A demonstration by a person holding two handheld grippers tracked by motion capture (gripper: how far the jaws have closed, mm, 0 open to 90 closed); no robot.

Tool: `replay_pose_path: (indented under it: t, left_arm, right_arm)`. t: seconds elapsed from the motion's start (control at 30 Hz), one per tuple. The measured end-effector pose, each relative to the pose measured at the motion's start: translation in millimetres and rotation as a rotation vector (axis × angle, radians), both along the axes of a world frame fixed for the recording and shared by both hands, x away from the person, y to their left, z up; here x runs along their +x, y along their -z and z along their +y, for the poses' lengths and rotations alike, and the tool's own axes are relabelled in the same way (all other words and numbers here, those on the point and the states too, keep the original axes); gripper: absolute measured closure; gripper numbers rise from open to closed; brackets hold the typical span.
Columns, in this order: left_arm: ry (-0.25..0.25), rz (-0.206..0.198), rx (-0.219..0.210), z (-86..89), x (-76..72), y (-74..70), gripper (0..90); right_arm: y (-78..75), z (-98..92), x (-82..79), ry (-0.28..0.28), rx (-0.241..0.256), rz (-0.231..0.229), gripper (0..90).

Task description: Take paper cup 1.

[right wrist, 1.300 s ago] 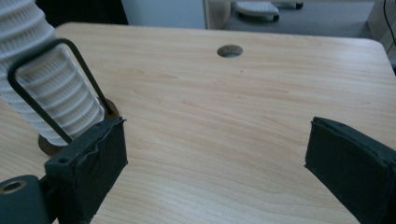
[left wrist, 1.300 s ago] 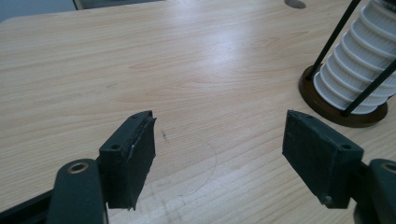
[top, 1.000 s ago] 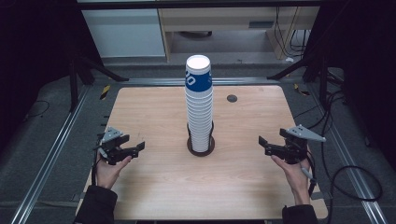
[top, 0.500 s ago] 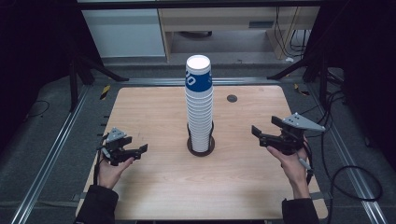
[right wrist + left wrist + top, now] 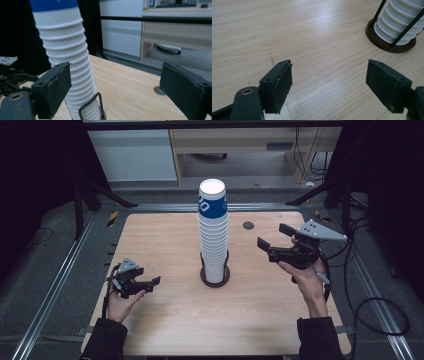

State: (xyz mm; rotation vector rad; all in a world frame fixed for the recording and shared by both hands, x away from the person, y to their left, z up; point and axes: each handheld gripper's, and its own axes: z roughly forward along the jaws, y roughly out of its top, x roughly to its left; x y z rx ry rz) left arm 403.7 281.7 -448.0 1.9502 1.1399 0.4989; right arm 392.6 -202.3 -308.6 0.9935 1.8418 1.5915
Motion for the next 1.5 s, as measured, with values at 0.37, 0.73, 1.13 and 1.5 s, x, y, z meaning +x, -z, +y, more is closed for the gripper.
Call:
replay_pose_path:
  t: [0.37, 0.73, 1.13, 1.5]
  left_arm:
    - [0.017, 0.005, 0.006, -4.1, 0.2, 2.4, 20.6]
    - [0.026, 0.008, 0.009, -6.5, 0.3, 3.9, 20.5]
    - [0.033, 0.013, 0.012, -7.2, 0.6, 4.4, 20.3]
    - [0.033, 0.017, 0.011, -7.6, 1.1, 5.4, 20.2]
  right_arm:
    - [-30.8, 28.3, 5.8, -0.064, 0.006, -0.051, 8.2]
    - [-49.7, 59.0, 15.5, -0.128, 0.007, -0.077, 7.3]
    - [-52.7, 93.3, 33.6, -0.176, 0.008, -0.086, 7.3]
    - [-48.7, 112.4, 49.6, -0.187, 0.01, -0.074, 7.2]
